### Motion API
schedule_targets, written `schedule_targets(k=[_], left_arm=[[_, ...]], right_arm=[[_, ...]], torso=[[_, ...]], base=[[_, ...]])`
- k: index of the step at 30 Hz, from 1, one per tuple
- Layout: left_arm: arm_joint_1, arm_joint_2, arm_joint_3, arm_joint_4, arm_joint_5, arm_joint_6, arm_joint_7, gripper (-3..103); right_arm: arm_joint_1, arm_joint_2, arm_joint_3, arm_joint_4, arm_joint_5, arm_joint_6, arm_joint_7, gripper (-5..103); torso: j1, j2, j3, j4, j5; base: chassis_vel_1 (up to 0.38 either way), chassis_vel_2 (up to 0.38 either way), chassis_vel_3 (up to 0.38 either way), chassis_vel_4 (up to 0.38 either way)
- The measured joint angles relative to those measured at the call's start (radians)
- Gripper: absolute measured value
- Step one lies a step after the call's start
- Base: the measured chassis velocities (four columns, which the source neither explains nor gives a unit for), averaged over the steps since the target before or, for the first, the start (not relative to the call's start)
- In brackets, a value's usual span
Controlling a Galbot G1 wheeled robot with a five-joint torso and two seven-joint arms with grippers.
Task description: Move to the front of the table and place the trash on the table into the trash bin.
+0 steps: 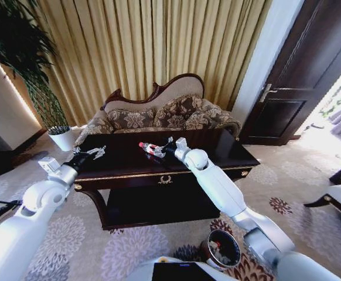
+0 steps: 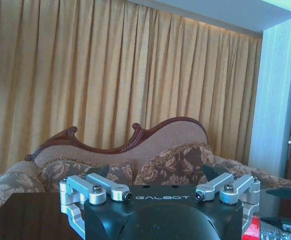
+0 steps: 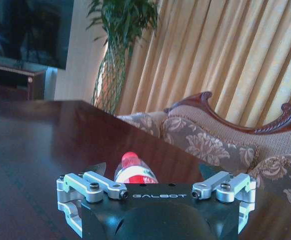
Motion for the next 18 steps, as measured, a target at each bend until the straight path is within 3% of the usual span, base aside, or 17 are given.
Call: schedule_targets(k=[18], left_arm=[[-0.002,-0.014,-0.001,0.014,0.002,-0.002,0.008,100]], right_arm=[[0.012,-0.001,-0.041,-0.062,-0.051,-0.022,-0.002,100]], torso=[[0.000,0.000,0.000,-0.0002,-0.0001]], base=[[0.000,0.000,0.000,0.000]])
